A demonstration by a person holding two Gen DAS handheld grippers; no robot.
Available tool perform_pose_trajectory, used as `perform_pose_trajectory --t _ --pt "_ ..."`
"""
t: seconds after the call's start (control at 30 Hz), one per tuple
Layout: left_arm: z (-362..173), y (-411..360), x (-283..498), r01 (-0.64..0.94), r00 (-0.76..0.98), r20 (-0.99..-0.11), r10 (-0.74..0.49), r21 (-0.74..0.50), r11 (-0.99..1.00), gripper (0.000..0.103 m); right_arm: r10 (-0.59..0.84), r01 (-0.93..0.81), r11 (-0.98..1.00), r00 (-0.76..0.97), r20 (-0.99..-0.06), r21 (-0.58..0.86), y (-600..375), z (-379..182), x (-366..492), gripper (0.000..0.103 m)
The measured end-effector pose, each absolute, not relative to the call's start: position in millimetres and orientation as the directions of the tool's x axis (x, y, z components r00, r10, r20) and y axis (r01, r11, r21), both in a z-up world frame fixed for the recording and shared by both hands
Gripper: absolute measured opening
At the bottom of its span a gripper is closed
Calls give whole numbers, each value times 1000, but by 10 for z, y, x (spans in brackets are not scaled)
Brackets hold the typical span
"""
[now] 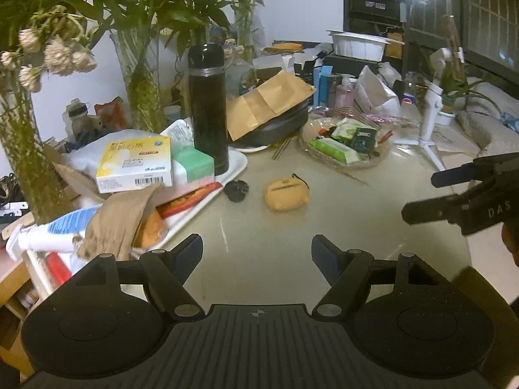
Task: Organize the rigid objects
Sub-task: 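Move both open tools back over the table toward the yellow case, then lower the right tool onto the yellow pig-shaped case and close on it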
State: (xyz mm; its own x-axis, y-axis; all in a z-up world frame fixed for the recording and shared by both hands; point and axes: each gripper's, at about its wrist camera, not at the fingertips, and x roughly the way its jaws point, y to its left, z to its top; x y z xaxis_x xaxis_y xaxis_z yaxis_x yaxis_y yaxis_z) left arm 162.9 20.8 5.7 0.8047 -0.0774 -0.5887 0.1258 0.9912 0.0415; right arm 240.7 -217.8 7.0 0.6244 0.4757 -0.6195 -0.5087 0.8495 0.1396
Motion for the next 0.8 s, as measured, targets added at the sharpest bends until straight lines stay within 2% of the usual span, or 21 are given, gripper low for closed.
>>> perform_pose_trajectory --t 0.27,0.57,0.8 --pt "76 237 1841 82 804 -594 -33 55 995 74 471 -512 849 622 -625 130 -2121 18 2682 103" --pt "141 342 1916 11 774 -632 -28 -31 999 74 513 -583 804 578 -634 119 -1906 -69 2915 103" --pt "164 287 1912 23 766 -643 -17 1 1000 74 552 -628 765 526 -647 143 -1701 -174 3112 102"
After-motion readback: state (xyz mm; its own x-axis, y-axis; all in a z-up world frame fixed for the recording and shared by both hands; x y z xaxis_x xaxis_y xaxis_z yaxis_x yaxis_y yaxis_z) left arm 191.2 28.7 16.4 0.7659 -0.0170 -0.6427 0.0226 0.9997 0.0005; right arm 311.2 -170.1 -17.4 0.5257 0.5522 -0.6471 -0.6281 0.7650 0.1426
